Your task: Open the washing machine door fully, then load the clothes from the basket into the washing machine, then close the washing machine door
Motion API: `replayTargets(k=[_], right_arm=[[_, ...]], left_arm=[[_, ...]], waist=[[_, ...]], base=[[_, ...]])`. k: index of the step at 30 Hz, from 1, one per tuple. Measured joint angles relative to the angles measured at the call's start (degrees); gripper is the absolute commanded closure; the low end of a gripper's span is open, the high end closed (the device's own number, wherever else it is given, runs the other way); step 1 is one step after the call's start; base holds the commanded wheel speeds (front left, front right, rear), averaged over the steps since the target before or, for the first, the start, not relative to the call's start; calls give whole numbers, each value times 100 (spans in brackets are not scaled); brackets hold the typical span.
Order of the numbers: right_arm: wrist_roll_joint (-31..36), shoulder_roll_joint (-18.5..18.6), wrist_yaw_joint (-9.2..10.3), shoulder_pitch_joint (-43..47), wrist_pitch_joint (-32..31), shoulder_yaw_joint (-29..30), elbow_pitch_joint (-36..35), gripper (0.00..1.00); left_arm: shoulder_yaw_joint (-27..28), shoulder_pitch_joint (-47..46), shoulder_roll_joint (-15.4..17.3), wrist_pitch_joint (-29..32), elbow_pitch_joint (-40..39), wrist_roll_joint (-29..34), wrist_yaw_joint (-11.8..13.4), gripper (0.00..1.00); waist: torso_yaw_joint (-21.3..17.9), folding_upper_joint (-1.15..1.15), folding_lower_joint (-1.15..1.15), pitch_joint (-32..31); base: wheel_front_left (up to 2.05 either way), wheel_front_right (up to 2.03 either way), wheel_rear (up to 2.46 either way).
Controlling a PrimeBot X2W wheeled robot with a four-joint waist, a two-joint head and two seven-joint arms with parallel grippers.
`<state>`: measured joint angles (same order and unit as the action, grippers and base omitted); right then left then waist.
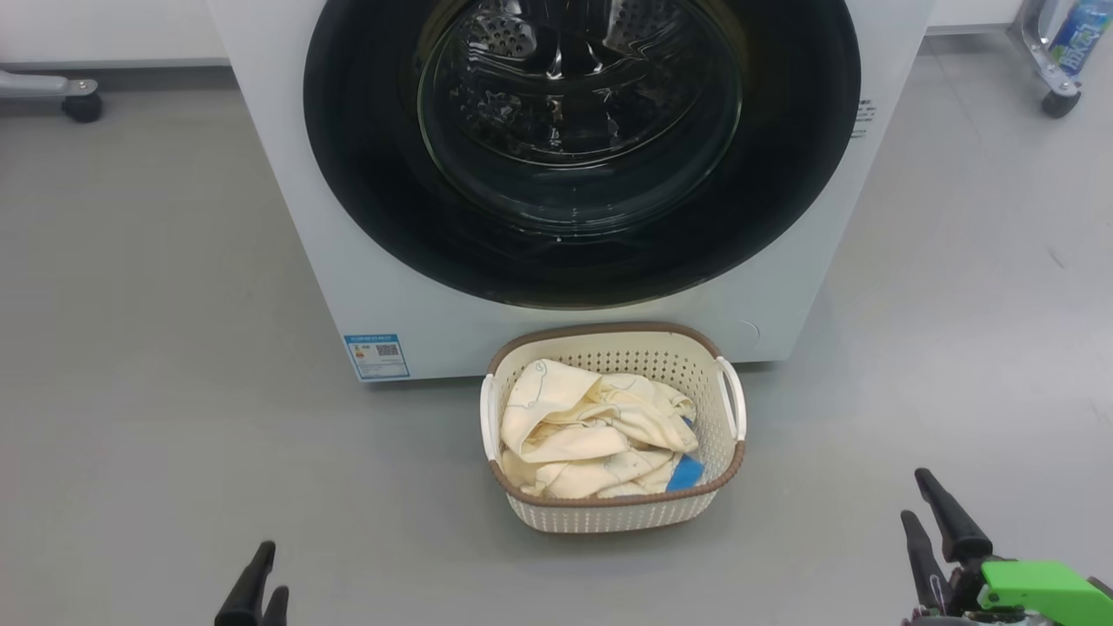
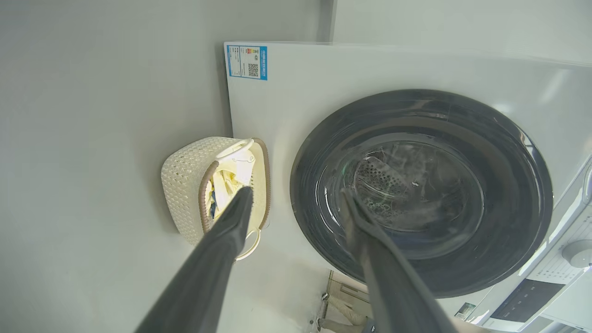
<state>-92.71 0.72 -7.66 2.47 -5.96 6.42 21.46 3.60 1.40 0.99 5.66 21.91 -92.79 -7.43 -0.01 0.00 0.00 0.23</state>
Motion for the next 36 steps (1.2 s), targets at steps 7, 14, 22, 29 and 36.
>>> replayTargets(k=[7,14,22,29,36], right_arm=[[3,0,0,-12,153,-79,-85,0],[152,1,0,-15,271,-138,-181,0],[361,1,0,-52,394,-205,-302,0],[780,18,0,-58,515,-297,-445,0],[1434,105,0,-68,634,-392,-556,0]], left_arm=[[-27,-7,1,-107,-79,1,0,0],[-49,-7,2,-222,-157,70,0,0],[-80,-12,4,-368,-244,310,0,0],[-112,-14,8,-487,-332,654,0,0],[-127,-15,10,-589,-375,1194,0,0]], waist=[[-2,0,0,8],[-6,0,0,19],[-12,0,0,33],[-13,0,0,39],[-17,0,0,55]], base=[[0,0,0],[0,0,0],[0,0,0],[0,0,0],[0,0,0]])
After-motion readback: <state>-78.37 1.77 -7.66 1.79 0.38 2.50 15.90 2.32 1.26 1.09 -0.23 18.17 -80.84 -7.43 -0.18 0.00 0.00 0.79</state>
